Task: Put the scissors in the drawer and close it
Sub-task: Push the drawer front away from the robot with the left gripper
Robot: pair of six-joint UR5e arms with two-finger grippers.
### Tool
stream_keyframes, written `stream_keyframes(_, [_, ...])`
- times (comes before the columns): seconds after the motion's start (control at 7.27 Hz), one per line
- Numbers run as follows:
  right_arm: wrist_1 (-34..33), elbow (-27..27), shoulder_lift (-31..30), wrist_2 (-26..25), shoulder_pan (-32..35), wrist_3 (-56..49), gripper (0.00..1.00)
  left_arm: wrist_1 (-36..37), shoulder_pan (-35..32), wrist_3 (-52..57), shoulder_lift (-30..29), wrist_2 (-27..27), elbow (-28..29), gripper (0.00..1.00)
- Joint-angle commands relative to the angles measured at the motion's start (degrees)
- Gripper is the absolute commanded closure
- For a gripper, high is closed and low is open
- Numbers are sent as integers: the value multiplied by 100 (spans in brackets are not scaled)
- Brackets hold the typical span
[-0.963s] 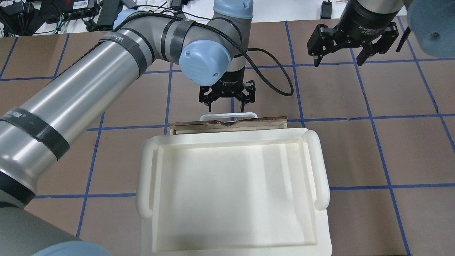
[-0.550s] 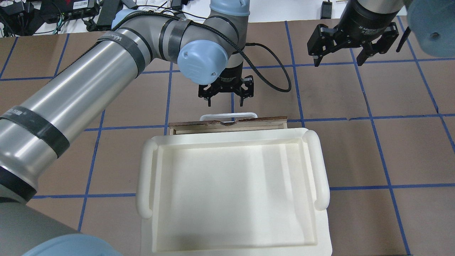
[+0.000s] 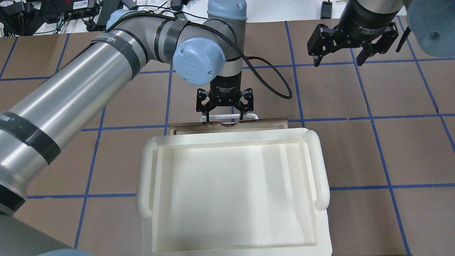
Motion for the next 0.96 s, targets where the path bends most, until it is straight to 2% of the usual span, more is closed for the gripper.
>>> stream_keyframes(0.0, [-5, 0, 0, 0, 0, 1, 0, -104, -16, 11, 226, -174, -581, 2])
stream_keyframes(0.41, [-14, 0, 0, 0, 0, -8, 0, -359, 18, -7, 402, -359, -523, 0])
stream_keyframes(0.83, [-14, 0, 0, 9, 0, -8, 0, 174, 177, -15, 455, -263, -74, 0])
